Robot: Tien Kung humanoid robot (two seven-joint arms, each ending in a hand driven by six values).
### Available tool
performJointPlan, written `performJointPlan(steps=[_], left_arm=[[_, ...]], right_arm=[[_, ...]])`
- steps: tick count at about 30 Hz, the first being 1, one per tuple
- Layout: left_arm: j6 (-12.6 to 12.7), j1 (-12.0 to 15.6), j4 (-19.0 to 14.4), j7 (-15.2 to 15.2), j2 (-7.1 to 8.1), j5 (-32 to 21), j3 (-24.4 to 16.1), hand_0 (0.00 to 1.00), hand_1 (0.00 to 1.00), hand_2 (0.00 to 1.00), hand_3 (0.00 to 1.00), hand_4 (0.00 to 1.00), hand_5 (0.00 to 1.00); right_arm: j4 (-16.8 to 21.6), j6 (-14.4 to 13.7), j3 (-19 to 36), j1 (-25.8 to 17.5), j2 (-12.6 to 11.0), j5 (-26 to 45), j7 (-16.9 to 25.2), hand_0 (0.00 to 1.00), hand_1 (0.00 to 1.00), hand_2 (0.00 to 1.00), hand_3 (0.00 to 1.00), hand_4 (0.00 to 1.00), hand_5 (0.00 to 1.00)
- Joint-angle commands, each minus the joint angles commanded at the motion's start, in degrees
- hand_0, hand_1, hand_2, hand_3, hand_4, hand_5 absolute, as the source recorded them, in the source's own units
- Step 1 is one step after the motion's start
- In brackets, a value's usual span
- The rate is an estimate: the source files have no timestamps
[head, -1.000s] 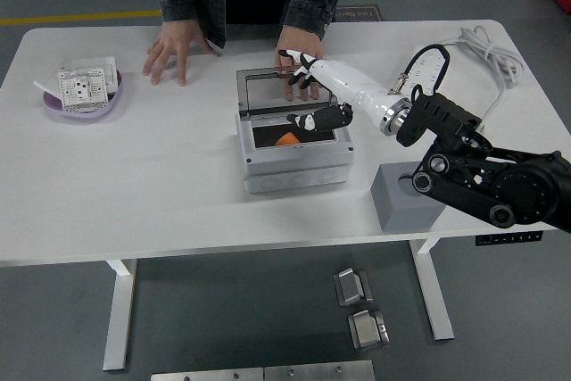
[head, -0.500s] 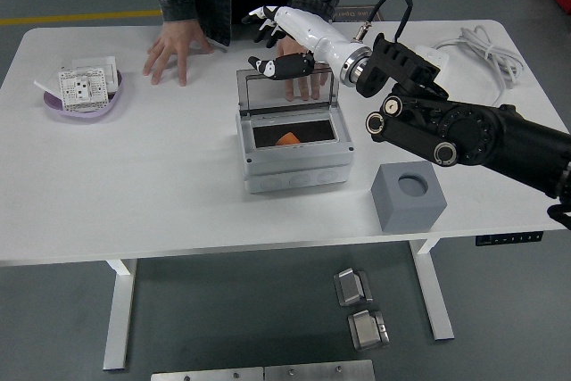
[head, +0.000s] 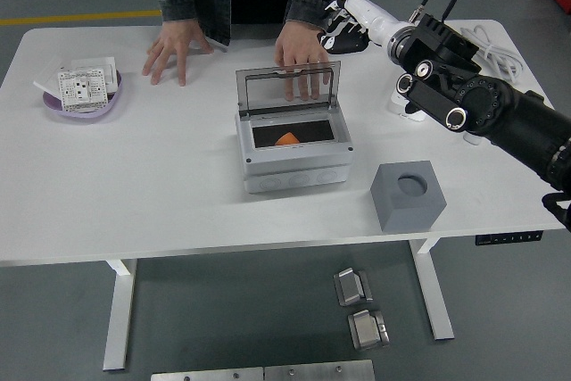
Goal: Pick up the cylinder from the cube,place it in the box,flap close box
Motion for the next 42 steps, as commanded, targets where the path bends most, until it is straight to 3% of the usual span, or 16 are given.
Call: performJointPlan(steps=[10,20,30,42], left_arm=[[0.0,0.9,0.6,1.4,0.22,3.2,-3.3,0.663,0.654,0.641,0.675,0.620,0.539],[0.1,1.8,0.7,1.1,-0.03,2.0,-2.7,0.662,0.654,0.641,0.675,0.621,0.543],[0.2,2.1,0.7,1.5,-0.18,2.9,-3.3,0.662,0.654,0.641,0.675,0.621,0.545],[0.4,2.5,0.6,1.3,-0.57,2.2,-2.7,0.661,0.653,0.641,0.675,0.621,0.547]], right_arm=[[7.4,-5.7,-6.2,-2.7,-0.2,0.6,3.4,0.683,0.607,0.645,0.792,0.566,0.333],[15.4,-11.4,-10.8,-6.5,-4.2,-3.9,5.0,0.686,0.607,0.641,0.797,0.539,0.336],[22.2,-11.2,-7.8,-8.3,-7.4,-14.3,1.6,0.679,0.602,0.635,0.793,0.527,0.352],[28.2,-11.0,-5.1,-10.1,-10.2,-20.0,-0.8,0.653,0.591,0.628,0.812,0.522,0.357]])
